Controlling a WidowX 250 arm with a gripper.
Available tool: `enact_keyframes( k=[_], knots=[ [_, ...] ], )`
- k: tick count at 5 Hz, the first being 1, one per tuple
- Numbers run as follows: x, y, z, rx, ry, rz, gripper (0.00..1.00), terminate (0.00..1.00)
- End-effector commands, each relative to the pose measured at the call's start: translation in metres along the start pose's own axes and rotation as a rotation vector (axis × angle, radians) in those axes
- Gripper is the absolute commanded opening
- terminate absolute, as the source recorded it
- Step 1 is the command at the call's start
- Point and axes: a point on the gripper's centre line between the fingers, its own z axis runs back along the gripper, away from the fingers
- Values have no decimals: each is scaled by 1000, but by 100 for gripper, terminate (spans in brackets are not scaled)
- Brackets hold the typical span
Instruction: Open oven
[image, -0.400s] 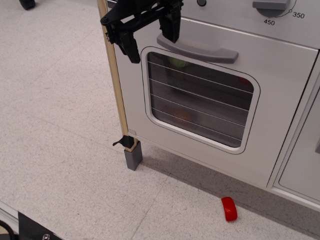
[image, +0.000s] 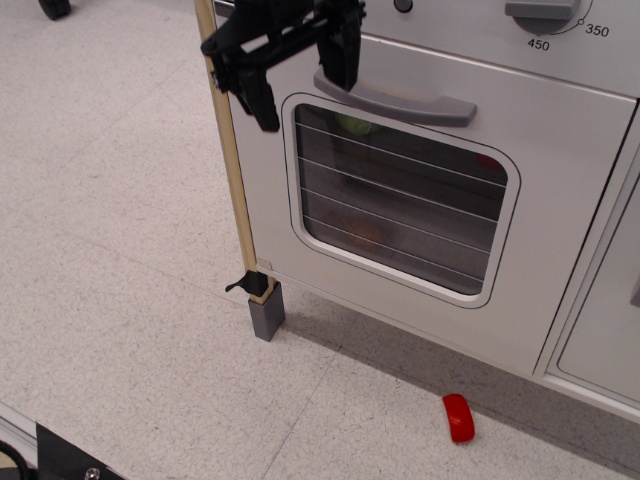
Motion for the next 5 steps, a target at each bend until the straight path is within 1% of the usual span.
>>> enact_keyframes(
  k=[1, 2, 3, 4, 5],
  knots=[
    [31, -37, -14, -153, -106, 221, 100, 0],
    [38, -46, -23, -228, -88, 268, 100, 0],
    [36, -54, -38, -251, -97, 309, 100, 0],
    [31, -55, -47, -255, -47, 352, 100, 0],
    [23, -48, -54, -230, -25, 365, 100, 0]
  ],
)
